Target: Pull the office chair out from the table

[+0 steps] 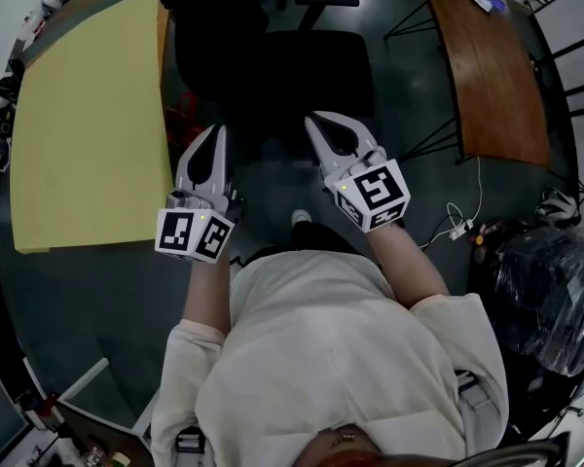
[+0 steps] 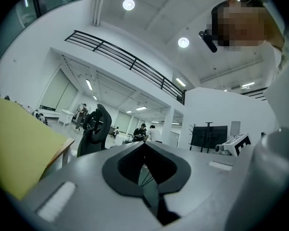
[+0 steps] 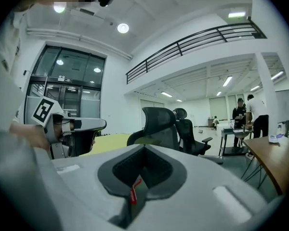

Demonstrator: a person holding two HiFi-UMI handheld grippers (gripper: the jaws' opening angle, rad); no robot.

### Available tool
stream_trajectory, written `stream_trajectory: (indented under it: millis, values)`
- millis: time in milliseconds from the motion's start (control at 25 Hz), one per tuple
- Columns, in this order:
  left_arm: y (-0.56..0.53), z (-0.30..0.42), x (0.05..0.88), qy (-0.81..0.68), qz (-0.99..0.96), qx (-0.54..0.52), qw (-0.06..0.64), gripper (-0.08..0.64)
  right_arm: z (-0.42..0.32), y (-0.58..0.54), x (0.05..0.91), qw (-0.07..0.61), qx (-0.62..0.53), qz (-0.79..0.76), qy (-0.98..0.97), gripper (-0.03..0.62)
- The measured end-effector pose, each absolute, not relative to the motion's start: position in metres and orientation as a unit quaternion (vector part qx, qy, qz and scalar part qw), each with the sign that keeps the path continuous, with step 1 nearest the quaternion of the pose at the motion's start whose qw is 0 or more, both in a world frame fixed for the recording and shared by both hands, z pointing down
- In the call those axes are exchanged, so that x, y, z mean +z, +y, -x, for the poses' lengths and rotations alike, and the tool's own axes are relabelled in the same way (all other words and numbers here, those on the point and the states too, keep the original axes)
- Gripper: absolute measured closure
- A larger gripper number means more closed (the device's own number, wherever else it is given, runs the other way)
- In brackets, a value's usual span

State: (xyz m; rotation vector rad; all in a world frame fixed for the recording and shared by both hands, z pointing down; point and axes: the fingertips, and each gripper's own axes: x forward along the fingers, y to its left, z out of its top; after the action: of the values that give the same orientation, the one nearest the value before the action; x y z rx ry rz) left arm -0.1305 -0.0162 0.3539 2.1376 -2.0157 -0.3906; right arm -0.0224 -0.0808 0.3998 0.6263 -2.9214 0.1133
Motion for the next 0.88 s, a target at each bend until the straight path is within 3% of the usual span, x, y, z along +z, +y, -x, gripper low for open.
stream_trajectory:
  millis: [880]
  values:
    - [0.204, 0.101, 0.373, -0.561, -0.810, -0.124, 0.116, 0.543, -0.028, 0.171, 0.428, 0.103, 0.073, -0.372, -0.920, 0.600]
